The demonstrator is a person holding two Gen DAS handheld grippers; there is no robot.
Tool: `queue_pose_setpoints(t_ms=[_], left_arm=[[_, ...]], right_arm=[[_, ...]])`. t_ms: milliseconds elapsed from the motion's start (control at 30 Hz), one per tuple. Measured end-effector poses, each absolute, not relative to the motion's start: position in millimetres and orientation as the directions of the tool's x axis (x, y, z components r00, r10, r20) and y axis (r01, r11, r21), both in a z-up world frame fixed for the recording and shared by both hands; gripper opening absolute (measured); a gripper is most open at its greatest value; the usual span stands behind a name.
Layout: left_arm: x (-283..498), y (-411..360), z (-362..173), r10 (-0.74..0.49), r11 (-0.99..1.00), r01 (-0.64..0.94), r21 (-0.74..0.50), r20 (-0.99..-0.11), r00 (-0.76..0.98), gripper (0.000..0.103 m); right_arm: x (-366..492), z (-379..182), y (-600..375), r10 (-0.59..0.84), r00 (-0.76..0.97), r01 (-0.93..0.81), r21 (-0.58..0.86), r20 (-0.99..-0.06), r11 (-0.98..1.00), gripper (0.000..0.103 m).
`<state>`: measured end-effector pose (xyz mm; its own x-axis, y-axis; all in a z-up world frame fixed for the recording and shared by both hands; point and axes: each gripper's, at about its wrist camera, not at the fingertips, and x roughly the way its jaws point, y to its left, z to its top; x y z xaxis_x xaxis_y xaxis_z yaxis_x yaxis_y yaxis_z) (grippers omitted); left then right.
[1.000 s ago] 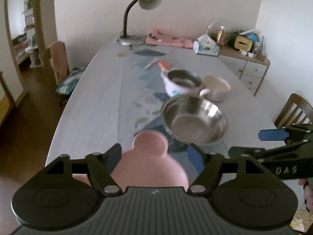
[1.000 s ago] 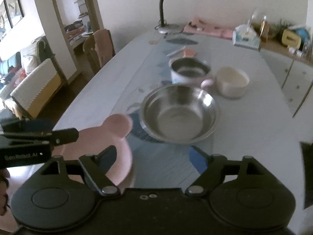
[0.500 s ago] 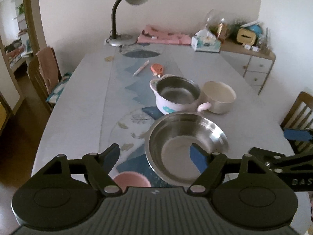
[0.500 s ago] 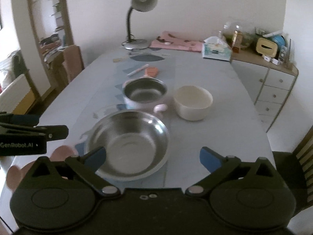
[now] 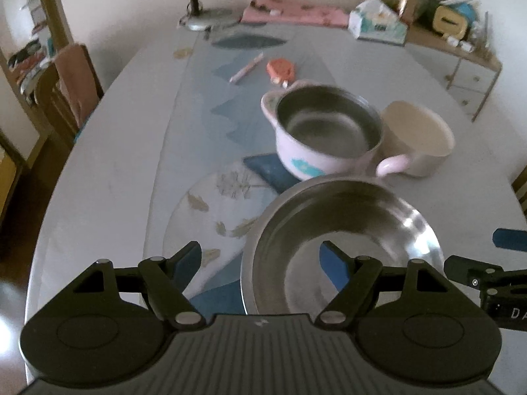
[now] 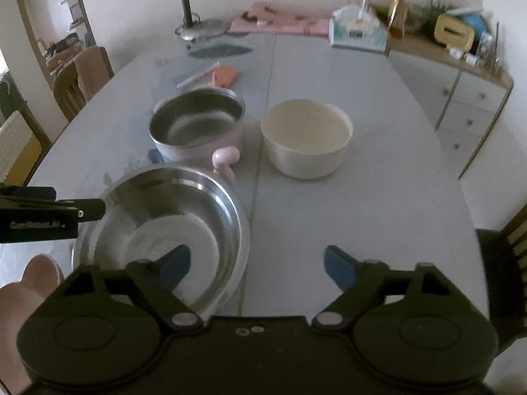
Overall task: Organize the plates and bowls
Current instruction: 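Move both tools to the large steel bowl and grip its rim, then lift the steel bowl with both tools and carry it over the plate stack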
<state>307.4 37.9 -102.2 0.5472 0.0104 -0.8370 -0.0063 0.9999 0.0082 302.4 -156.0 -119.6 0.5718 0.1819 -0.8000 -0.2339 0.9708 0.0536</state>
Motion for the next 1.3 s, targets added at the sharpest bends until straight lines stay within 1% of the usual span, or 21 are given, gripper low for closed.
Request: queue_pose_setpoints(t_ms=[33, 67, 100, 167, 233, 267, 300, 333, 400, 533, 600, 633, 667, 700, 800, 1033, 1300], left_arm=[[310, 39, -106, 0.014, 1.000, -0.015, 0.007, -0.843, 0.537, 0.078], [312, 39, -108, 0.017, 1.000, -0.019, 0.008, -0.848, 0.530, 0.078], [314, 39, -111, 0.020, 1.000, -0.022, 0.010, -0.853, 0.522, 0.074], [317, 39, -116, 0.016, 1.000, -0.019, 0.008, -0.865, 0.501, 0.065], [319, 41, -121, 0.010, 1.000, -0.029, -0.004, -0.877, 0.481, 0.062], [320, 42, -123, 0.008, 0.999, -0.035, -0.009, -0.881, 0.474, 0.057], [320, 42, -125, 0.005, 0.999, -0.037, -0.014, -0.885, 0.466, 0.050], [320, 42, -126, -0.002, 0.999, -0.035, -0.020, -0.890, 0.456, 0.047], [320, 41, -129, -0.011, 0.999, -0.038, -0.031, -0.896, 0.444, 0.038], [318, 38, -130, -0.001, 0.999, -0.037, -0.020, -0.897, 0.441, 0.033], [318, 38, -130, 0.004, 0.999, -0.040, -0.015, -0.898, 0.440, 0.028], [318, 39, -129, 0.004, 0.999, -0.042, -0.016, -0.899, 0.437, 0.026], [318, 39, -129, 0.002, 0.999, -0.042, -0.018, -0.900, 0.435, 0.022], [317, 39, -128, 0.000, 0.999, -0.043, -0.020, -0.902, 0.432, 0.020], [316, 39, -128, -0.004, 0.999, -0.044, -0.025, -0.904, 0.427, 0.017], [298, 26, -114, -0.021, 1.000, -0.006, -0.027, -0.891, 0.453, 0.017], [270, 6, -96, -0.081, 0.996, 0.065, -0.057, -0.888, 0.453, 0.017]], right_arm=[[306, -123, -155, 0.183, 0.558, -0.236, 0.057, -0.809, 0.970, 0.079], [311, -126, -155, 0.187, 0.545, -0.238, 0.063, -0.817, 0.969, 0.075], [314, -129, -155, 0.193, 0.533, -0.243, 0.069, -0.824, 0.968, 0.072], [316, -132, -152, 0.199, 0.520, -0.255, 0.071, -0.831, 0.964, 0.072], [318, -135, -150, 0.208, 0.507, -0.268, 0.077, -0.836, 0.960, 0.071], [320, -137, -148, 0.210, 0.500, -0.272, 0.078, -0.840, 0.959, 0.070], [320, -138, -146, 0.212, 0.493, -0.278, 0.078, -0.844, 0.957, 0.066], [322, -139, -145, 0.214, 0.486, -0.284, 0.079, -0.848, 0.956, 0.063], [323, -142, -144, 0.219, 0.470, -0.292, 0.084, -0.855, 0.953, 0.053], [324, -146, -143, 0.231, 0.445, -0.293, 0.103, -0.865, 0.951, 0.041], [323, -147, -144, 0.233, 0.438, -0.284, 0.112, -0.868, 0.952, 0.030], [324, -148, -145, 0.232, 0.435, -0.277, 0.116, -0.870, 0.954, 0.027], [324, -148, -146, 0.235, 0.432, -0.270, 0.124, -0.871, 0.955, 0.021], [324, -148, -146, 0.237, 0.430, -0.264, 0.130, -0.871, 0.956, 0.018], [322, -148, -147, 0.218, 0.436, -0.241, 0.120, -0.873, 0.963, 0.016], [311, -140, -158, 0.209, 0.446, -0.203, 0.129, -0.870, 0.971, 0.016], [285, -121, -180, 0.184, 0.469, -0.161, 0.121, -0.864, 0.980, 0.015]])
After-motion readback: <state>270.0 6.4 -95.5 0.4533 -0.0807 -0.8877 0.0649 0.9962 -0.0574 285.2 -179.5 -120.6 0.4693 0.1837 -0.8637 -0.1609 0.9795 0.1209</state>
